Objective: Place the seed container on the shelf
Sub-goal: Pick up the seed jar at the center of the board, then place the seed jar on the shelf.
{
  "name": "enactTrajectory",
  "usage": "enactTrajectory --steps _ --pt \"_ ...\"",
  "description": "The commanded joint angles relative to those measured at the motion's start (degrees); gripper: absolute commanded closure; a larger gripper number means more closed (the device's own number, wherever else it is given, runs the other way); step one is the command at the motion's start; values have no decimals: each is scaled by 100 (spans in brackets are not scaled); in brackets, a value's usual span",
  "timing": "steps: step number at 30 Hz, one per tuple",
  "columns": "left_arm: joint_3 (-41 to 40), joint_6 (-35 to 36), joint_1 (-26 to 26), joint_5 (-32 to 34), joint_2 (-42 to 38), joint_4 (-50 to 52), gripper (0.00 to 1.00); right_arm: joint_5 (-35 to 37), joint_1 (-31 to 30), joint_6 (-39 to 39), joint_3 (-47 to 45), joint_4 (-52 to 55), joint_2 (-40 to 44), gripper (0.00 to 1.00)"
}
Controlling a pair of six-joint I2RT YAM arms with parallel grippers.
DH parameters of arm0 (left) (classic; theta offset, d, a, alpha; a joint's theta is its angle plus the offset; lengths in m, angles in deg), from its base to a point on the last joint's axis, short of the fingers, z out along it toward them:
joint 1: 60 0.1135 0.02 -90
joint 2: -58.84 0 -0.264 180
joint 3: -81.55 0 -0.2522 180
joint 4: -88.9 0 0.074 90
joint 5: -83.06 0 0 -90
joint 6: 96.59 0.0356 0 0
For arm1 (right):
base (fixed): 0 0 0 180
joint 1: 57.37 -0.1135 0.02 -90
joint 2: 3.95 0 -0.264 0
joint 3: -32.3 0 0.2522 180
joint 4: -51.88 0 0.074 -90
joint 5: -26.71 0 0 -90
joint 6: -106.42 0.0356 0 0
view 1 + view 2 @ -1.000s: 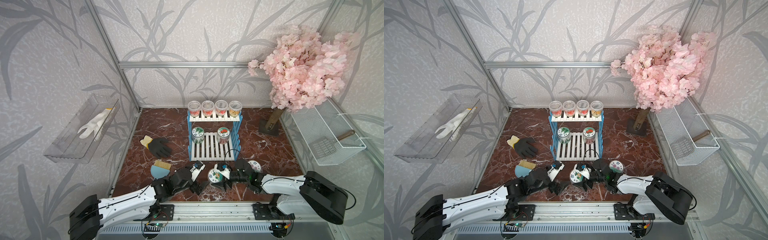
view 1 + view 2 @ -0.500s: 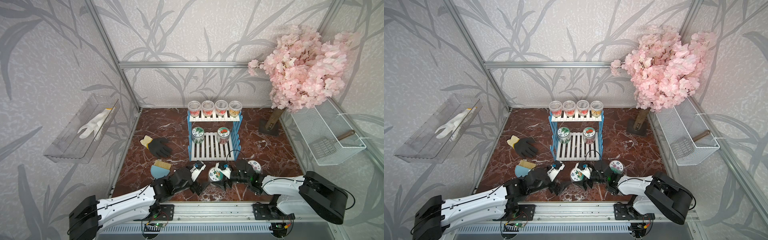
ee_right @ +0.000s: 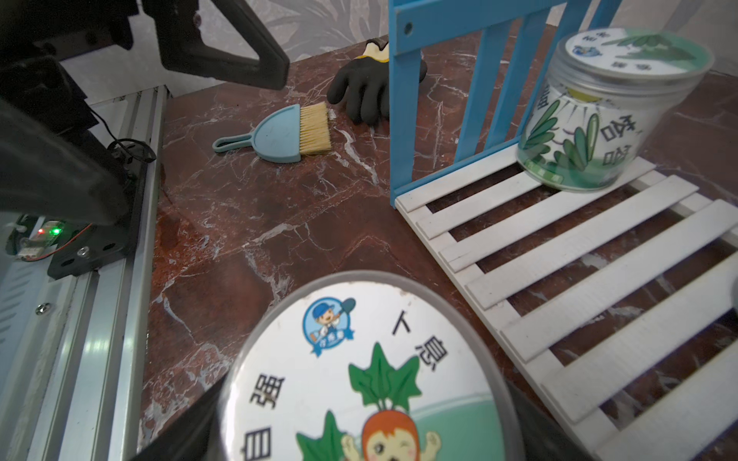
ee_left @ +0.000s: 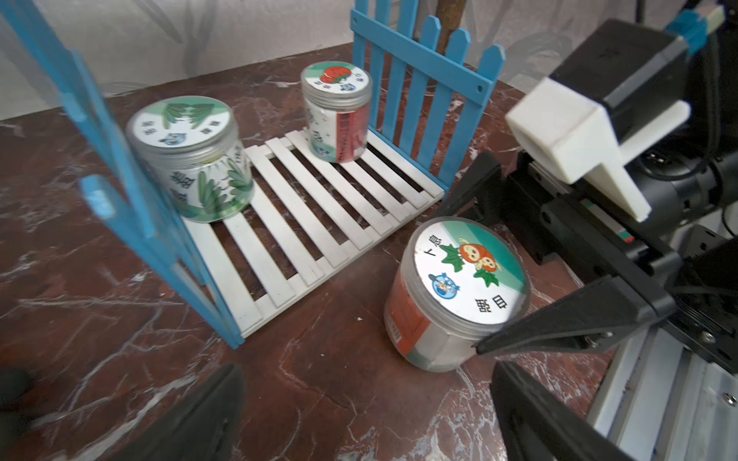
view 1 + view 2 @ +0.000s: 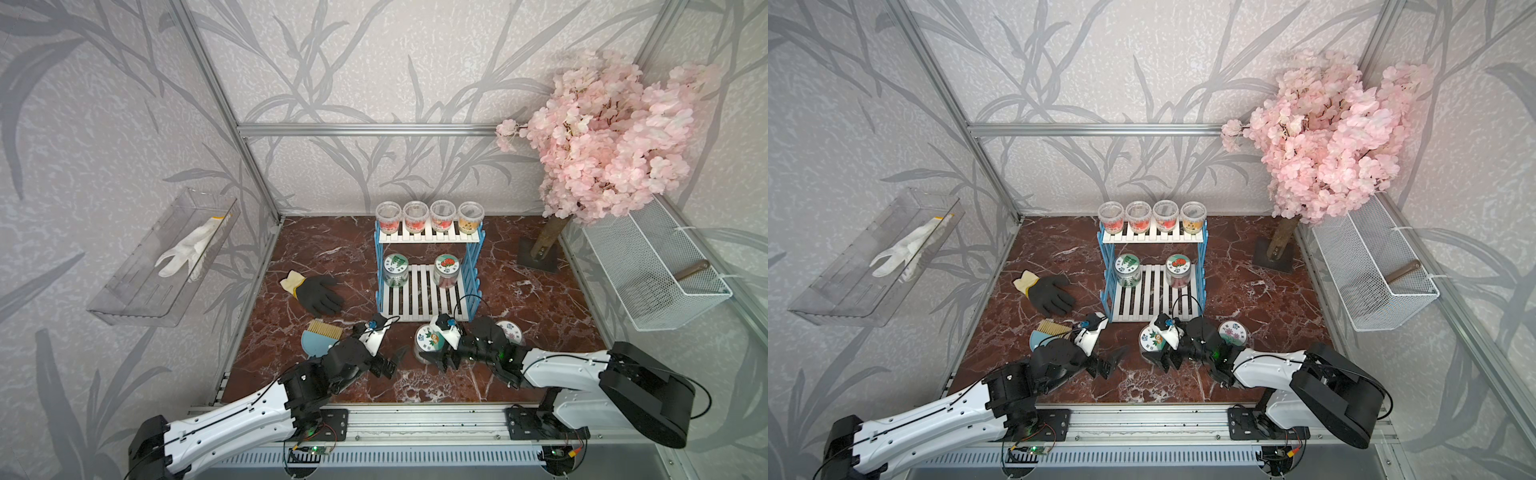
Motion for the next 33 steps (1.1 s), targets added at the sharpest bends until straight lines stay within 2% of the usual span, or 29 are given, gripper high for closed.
enactTrajectory --steps 1,3,7,11,17,20,29,33 --pt "382 -515 22 1120 -169 532 0 369 -128 150 309 -85 -44 24" --pt "481 -658 47 1305 -181 684 0 675 -331 282 461 -59 -140 24" --pt "613 -789 124 1443 -127 911 0 1734 -689 433 935 289 -442 24" --pt "718 -1145 431 1392 0 1280 0 2389 -862 600 1246 213 -843 23" --pt "647 -1775 1820 -349 -37 1149 0 2991 -879 1101 1782 197 -1297 23" --pt "649 -2005 2210 -619 14 1183 0 3284 -901 1246 2115 444 -1478 23" --pt "656 -2358 2386 -281 27 1450 0 4079 -930 1948 3117 1516 -1987 23" --pt "644 -2381 2381 -256 4 1435 0 4391 -999 2184 3261 1517 -2182 23"
